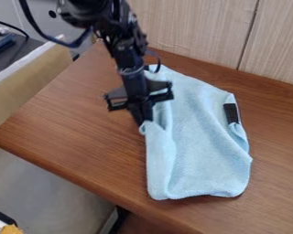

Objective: Unfold the cloth from the middle to the bottom left

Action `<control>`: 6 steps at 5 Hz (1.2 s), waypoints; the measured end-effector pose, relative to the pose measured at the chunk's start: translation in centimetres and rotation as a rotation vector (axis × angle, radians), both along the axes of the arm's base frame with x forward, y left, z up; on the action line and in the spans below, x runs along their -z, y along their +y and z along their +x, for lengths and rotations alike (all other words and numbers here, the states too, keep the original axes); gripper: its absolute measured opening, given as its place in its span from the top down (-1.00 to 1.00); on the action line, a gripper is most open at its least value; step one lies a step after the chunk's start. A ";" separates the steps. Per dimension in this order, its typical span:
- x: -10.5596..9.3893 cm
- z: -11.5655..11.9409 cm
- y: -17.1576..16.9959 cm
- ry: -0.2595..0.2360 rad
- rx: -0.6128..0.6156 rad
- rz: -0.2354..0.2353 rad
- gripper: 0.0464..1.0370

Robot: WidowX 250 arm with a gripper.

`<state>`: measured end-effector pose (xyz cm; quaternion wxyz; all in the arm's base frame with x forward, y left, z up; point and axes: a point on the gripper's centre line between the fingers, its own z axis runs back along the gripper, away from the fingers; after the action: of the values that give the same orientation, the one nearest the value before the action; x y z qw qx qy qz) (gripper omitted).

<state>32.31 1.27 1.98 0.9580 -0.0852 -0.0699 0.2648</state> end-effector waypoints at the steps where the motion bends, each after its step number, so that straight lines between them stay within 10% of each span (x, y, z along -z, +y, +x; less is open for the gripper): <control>1: -2.3 0.2 -0.2 -0.044 0.017 0.025 0.96; 3: -6.3 -2.8 3.2 -0.137 -0.077 0.018 0.96; 6: -3.4 -10.3 10.8 -0.061 -0.286 -0.026 0.96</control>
<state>22.02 12.04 5.38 0.9068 -0.0948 -0.1067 0.3967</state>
